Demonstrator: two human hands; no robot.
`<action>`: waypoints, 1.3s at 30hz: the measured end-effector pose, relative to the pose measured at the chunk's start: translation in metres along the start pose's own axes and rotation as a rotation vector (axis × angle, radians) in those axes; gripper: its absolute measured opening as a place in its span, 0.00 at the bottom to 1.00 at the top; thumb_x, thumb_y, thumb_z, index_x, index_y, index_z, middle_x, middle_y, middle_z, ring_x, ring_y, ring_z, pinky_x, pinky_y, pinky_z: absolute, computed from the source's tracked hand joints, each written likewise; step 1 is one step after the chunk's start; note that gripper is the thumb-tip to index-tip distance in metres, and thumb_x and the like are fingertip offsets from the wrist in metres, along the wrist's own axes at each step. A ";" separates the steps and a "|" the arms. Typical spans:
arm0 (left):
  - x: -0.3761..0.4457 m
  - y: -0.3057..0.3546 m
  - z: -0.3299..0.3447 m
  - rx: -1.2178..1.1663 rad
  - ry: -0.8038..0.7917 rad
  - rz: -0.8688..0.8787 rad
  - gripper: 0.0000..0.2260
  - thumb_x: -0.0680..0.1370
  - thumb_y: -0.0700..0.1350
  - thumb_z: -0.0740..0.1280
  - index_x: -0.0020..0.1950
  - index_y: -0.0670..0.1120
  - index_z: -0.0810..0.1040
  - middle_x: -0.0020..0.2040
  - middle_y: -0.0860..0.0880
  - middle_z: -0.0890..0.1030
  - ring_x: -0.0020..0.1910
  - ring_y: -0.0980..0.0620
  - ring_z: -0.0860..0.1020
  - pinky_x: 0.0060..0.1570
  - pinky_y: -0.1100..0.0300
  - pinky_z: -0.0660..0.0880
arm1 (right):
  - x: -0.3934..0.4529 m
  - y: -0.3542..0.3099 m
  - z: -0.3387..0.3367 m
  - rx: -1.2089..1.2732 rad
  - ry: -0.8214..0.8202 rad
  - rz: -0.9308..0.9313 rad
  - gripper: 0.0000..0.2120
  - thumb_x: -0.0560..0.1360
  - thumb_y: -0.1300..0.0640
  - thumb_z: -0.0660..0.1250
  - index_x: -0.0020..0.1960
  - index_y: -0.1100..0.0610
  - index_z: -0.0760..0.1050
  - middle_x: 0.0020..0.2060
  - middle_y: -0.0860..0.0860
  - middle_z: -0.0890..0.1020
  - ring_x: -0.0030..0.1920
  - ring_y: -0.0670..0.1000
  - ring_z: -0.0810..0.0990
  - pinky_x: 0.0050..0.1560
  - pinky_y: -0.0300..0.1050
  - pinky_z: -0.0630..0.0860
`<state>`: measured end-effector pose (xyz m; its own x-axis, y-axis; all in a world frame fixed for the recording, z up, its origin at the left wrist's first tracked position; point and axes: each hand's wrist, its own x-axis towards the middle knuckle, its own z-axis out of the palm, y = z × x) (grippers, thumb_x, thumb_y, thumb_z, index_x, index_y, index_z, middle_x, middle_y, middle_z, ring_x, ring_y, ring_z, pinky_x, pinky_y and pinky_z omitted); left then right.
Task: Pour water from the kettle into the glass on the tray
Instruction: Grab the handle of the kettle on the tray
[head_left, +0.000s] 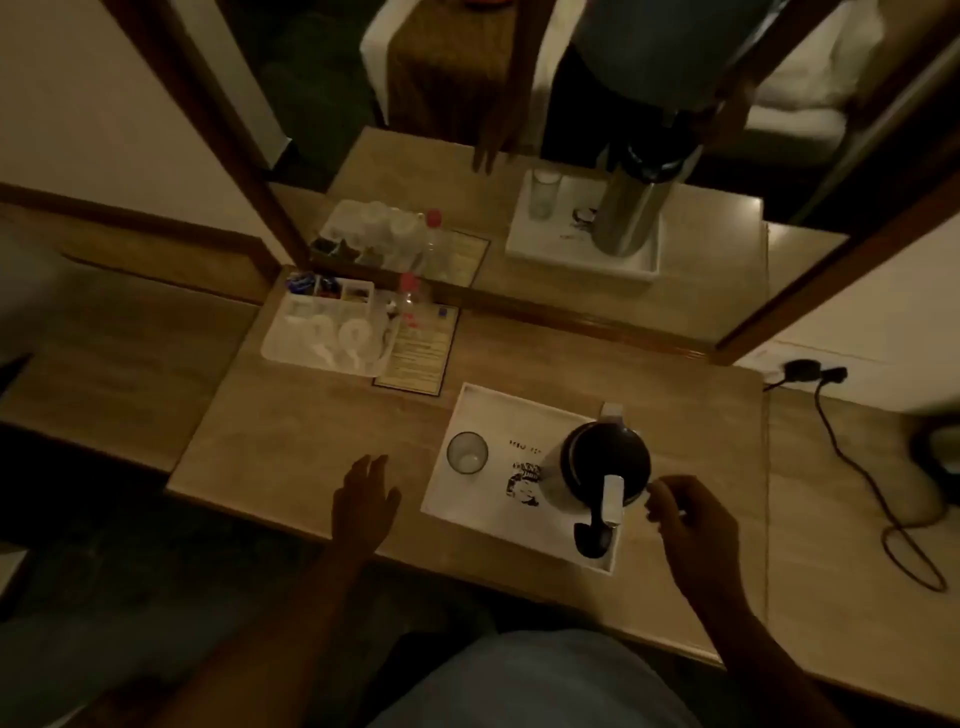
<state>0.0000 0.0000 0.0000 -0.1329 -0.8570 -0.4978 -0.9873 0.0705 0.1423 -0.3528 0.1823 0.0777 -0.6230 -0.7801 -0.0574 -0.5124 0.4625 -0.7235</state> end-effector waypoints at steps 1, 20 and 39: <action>0.002 0.000 0.001 0.024 -0.021 -0.023 0.29 0.86 0.53 0.62 0.85 0.49 0.58 0.85 0.44 0.58 0.83 0.44 0.61 0.78 0.48 0.67 | -0.005 0.003 0.004 0.067 -0.060 0.086 0.08 0.81 0.49 0.63 0.46 0.47 0.79 0.38 0.45 0.85 0.39 0.44 0.84 0.43 0.47 0.83; 0.042 -0.034 0.028 -0.021 -0.168 -0.002 0.42 0.83 0.57 0.68 0.87 0.50 0.44 0.86 0.42 0.41 0.86 0.40 0.43 0.81 0.34 0.57 | -0.047 0.006 0.108 0.835 -0.027 0.443 0.23 0.80 0.46 0.56 0.33 0.57 0.76 0.22 0.49 0.71 0.24 0.53 0.69 0.36 0.53 0.73; 0.047 -0.034 0.024 0.002 -0.207 -0.038 0.42 0.83 0.58 0.67 0.87 0.52 0.43 0.86 0.42 0.40 0.86 0.40 0.43 0.80 0.33 0.58 | -0.041 -0.006 0.063 0.624 -0.104 0.465 0.11 0.70 0.59 0.64 0.36 0.68 0.74 0.27 0.58 0.66 0.27 0.52 0.61 0.35 0.46 0.59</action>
<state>0.0257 -0.0303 -0.0488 -0.1102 -0.7357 -0.6683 -0.9921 0.0411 0.1184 -0.2871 0.1851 0.0412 -0.6178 -0.6143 -0.4908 0.2329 0.4532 -0.8604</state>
